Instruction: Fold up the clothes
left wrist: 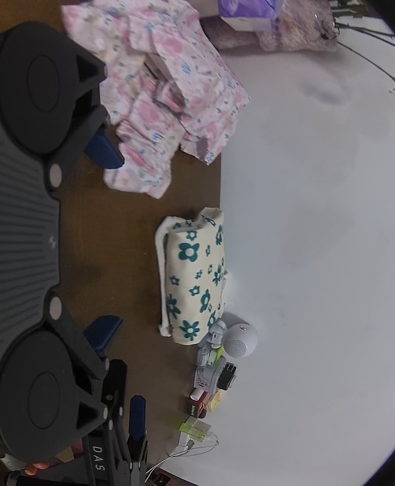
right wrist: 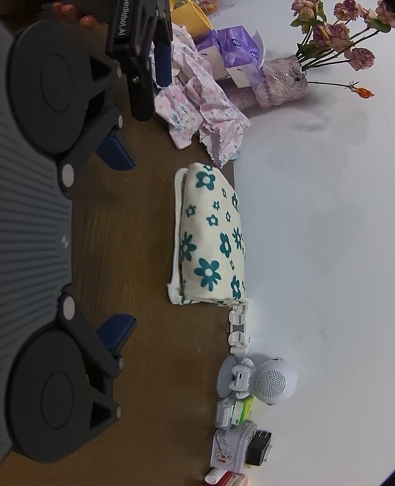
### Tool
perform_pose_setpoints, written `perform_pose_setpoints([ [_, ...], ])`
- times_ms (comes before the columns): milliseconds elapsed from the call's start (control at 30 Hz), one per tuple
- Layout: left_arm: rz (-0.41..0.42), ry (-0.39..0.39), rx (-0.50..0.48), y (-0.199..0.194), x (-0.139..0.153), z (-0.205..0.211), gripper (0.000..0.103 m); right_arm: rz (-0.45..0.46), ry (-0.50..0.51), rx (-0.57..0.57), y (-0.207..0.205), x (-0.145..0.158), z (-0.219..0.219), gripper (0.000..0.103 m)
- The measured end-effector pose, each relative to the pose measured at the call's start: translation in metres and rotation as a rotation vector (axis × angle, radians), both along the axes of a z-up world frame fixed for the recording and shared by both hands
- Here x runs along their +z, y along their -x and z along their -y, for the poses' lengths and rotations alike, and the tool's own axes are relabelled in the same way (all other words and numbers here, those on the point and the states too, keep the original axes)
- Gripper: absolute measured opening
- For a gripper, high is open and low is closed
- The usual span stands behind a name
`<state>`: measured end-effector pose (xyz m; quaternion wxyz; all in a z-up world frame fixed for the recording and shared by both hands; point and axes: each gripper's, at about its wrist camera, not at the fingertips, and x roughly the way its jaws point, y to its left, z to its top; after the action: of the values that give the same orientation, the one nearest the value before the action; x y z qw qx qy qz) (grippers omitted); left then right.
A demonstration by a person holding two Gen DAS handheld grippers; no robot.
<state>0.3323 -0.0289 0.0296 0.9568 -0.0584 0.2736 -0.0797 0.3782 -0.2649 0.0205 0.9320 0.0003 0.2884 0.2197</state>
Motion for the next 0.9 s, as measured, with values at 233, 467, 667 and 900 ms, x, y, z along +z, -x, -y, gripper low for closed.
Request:
perform_pose_setpoints([
  [233,-0.036,0.003,0.013,0.028,-0.005,-0.002,0.103,-0.002,-0.004,-0.031,0.027,-0.001,-0.001,0.103],
  [467,-0.067,0.014,0.023,0.06,-0.008,-0.004,0.103,-0.011,-0.009,-0.052,0.059,-0.002,-0.005,0.103],
  [667,-0.08,0.015,0.017,0.095,-0.008,-0.006,0.103,-0.006,0.0,-0.054,0.09,0.0,-0.012,0.103],
  [900,-0.085,0.021,0.011,0.145,-0.001,-0.006,0.103,-0.011,-0.022,-0.043,0.137,0.007,-0.015,0.103],
])
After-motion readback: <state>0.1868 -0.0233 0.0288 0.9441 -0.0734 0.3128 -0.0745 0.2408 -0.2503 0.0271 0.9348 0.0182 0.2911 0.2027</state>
